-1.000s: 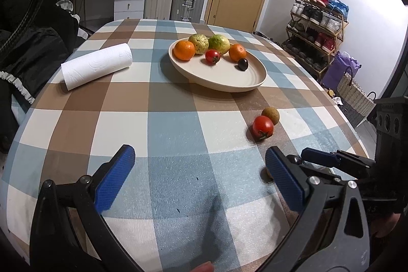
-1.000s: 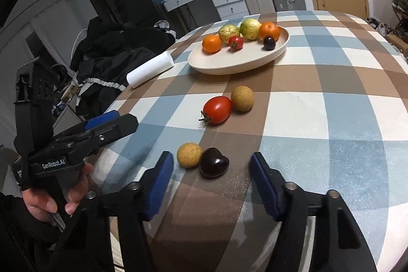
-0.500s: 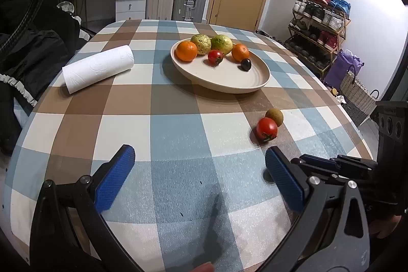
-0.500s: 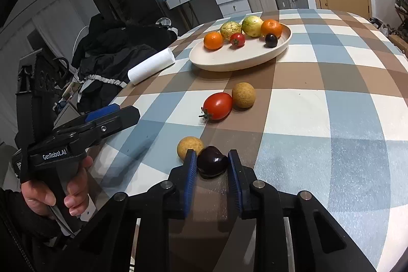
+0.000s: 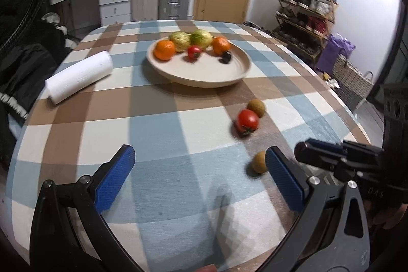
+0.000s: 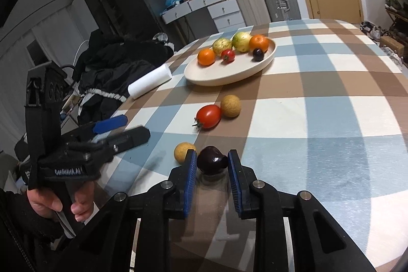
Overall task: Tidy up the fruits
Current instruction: 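Grasp the other dark plum with the right tool while the left tool grasps a brown kiwi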
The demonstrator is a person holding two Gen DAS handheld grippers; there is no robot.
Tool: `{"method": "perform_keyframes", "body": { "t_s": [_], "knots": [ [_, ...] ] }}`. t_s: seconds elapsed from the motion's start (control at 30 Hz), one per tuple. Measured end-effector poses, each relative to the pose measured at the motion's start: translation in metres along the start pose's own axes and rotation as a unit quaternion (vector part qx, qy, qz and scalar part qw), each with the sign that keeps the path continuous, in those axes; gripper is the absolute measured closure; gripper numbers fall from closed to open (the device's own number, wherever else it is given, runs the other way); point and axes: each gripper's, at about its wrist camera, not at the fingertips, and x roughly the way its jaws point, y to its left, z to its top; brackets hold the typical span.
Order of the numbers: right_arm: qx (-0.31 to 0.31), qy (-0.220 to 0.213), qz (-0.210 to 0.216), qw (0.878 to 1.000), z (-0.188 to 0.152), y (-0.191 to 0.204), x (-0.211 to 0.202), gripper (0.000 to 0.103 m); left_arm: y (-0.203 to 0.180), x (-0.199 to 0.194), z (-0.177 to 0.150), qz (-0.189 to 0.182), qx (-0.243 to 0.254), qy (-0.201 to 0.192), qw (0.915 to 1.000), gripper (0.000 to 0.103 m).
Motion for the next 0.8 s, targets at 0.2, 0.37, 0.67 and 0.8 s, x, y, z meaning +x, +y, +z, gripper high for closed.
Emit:
{"method": "perform_keyframes", "body": {
  "t_s": [0.2,0.37,0.67,0.8],
  "knots": [
    [0.011,-0.019,-0.010,1.000,0.001,-0.009,-0.012,0.078,-0.032,0.019,0.002,-0.019,0.070,0.038,0.9967,0.001],
    [0.015,-0.032,-0.014,0.999,-0.001,-0.015,-0.020,0.078,-0.047,0.037,-0.002,-0.028,0.091,0.064,0.9934,0.001],
    [0.026,-0.031,-0.012,0.999,-0.001,-0.023,-0.020,0.078,-0.051,0.043,-0.001,-0.064,0.087,0.062,0.9922,0.026],
    [0.024,-0.031,-0.009,0.999,0.002,-0.023,-0.020,0.078,-0.050,0.044,0.001,-0.091,0.077,0.070,0.9905,0.049]
  ]
}}
